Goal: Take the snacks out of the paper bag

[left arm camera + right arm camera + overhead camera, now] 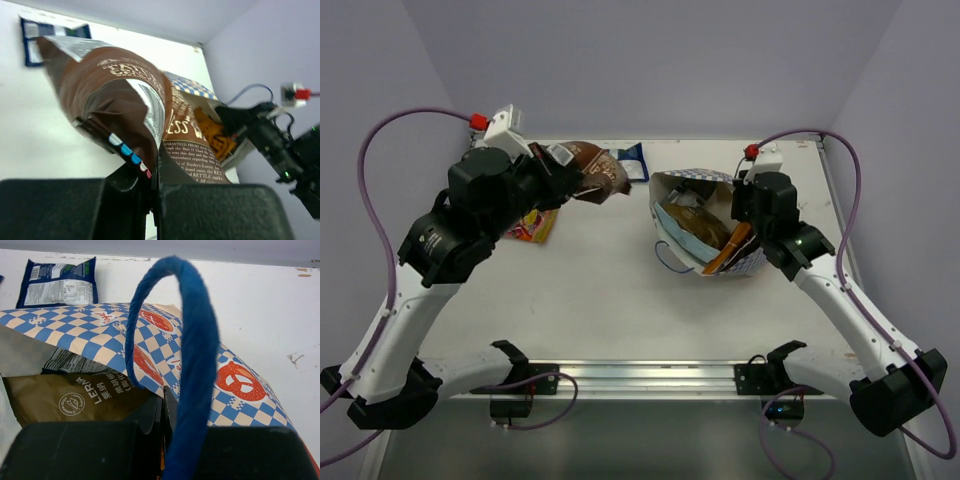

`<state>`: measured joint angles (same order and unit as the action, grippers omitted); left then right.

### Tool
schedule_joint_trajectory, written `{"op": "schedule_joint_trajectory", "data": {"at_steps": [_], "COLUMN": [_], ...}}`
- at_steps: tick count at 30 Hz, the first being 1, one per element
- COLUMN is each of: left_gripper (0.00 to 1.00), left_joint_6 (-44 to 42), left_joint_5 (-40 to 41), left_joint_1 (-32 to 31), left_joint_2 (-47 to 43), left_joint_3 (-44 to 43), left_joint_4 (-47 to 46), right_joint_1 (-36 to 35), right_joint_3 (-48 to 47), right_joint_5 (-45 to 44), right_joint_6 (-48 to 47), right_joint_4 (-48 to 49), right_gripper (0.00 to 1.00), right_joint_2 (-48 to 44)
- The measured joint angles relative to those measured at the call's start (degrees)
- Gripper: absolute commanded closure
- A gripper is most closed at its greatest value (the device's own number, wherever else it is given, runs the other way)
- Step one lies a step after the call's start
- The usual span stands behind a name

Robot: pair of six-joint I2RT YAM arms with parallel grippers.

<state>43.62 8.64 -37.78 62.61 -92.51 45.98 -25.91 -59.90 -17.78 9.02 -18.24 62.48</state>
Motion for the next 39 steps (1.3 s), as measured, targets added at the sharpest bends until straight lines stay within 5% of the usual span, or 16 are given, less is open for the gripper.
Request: {"op": "schedule_joint_trajectory", "data": {"at_steps": [5,13,16,17,20,23,27,32,39], "left_gripper": [1.0,1.0,0.82,0.59,0.14,0.04,0.07,0.07,0.07], "left_joint_6": [-4.81,-6.86,-6.71,-6.29,-4.13,-2.82,-5.9,-14.51,-27.96], "left_joint_5": [4.26,-4.02,-4.07,-3.91,-3.32,-2.36,-2.75,-7.61,-4.96], "left_joint_1": [2.58,8.41,8.92,9.2,10.93,12.57,12.66,10.36,-12.2], "left_joint_2": [5.53,16.09,14.4,12.52,4.79,-2.49,-10.05,-11.06,1.7], "left_joint_3": [-4.92,1.79,14.43,20.22,38.1,48.72,49.99,40.09,27.36], "left_joint_4": [-0.13,-12.22,-20.35,-22.99,-27.19,-26.53,-25.2,-26.05,-29.03], "right_joint_1": [1.42,1.6,1.6,1.6,1.62,1.62,1.57,0.35,-0.81], "right_joint_3": [0.04,0.02,0.02,0.02,0.04,0.17,0.24,0.04,-1.07], "right_joint_5": [-1.03,-0.92,-0.59,-0.37,1.07,2.62,4.13,4.42,4.48], "right_joint_6": [0.0,-0.02,-0.04,-0.13,-0.81,-1.57,-2.32,-3.56,-5.01], "right_joint_4": [-0.35,-0.96,-1.27,-1.44,-1.68,-1.73,-1.99,-2.69,-4.44], "right_gripper": [1.0,1.0,1.0,1.0,1.0,1.0,1.0,1.0,1.0], "right_joint_2": [-0.13,-0.42,-0.87,-1.11,-1.79,-2.58,-3.08,-2.86,-2.64]}}
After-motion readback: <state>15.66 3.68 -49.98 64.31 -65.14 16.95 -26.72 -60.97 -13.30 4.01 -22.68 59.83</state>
